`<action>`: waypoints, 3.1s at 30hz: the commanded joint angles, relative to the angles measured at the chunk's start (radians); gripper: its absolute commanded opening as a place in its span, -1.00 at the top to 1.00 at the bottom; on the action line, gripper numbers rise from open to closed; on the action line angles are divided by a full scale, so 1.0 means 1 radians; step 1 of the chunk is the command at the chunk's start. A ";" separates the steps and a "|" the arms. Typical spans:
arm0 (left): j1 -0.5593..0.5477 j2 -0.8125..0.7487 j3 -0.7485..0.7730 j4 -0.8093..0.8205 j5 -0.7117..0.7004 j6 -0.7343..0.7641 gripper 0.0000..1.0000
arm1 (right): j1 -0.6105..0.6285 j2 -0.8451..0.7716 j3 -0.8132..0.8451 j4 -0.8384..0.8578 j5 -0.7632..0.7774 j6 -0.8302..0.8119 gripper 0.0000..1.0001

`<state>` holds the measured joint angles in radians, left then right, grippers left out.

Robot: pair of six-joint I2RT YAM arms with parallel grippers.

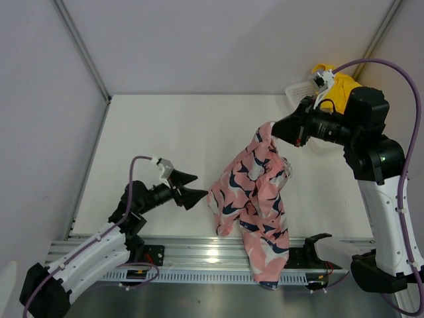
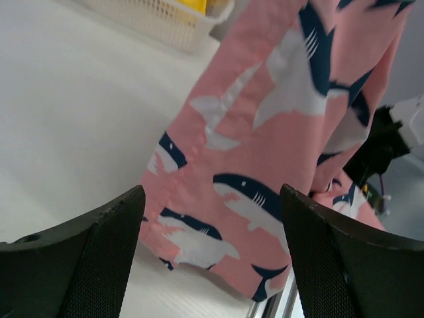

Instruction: Fold and stack the shorts

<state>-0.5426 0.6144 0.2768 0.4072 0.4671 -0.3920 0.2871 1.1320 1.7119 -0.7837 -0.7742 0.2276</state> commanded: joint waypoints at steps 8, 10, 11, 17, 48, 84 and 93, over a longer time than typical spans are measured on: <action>-0.085 0.312 -0.086 0.309 -0.064 0.145 -0.70 | 0.009 -0.049 0.046 -0.066 -0.059 -0.080 1.00; -0.085 0.363 -0.097 0.392 -0.058 0.145 -0.71 | 0.009 -0.054 0.048 -0.072 -0.066 -0.085 1.00; -0.086 0.390 -0.103 0.416 -0.038 0.147 -0.70 | 0.009 -0.057 0.048 -0.075 -0.074 -0.086 1.00; -0.089 0.570 -0.102 0.590 0.070 0.134 -0.40 | 0.009 -0.044 0.066 -0.086 -0.073 -0.085 1.00; -0.149 0.534 -0.041 0.403 -0.025 0.182 1.00 | 0.009 -0.029 0.051 -0.058 -0.085 -0.068 1.00; -0.149 -0.176 1.030 -0.950 -0.475 0.194 1.00 | -0.022 -0.153 0.406 0.232 -0.043 0.322 1.00; -0.149 -0.055 1.257 -1.035 -0.524 0.216 1.00 | -0.112 -0.068 0.416 0.212 -0.082 0.378 1.00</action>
<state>-0.6910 0.4961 1.5024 -0.5789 -0.0036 -0.1982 0.1951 0.9787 2.1582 -0.5697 -0.8551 0.5545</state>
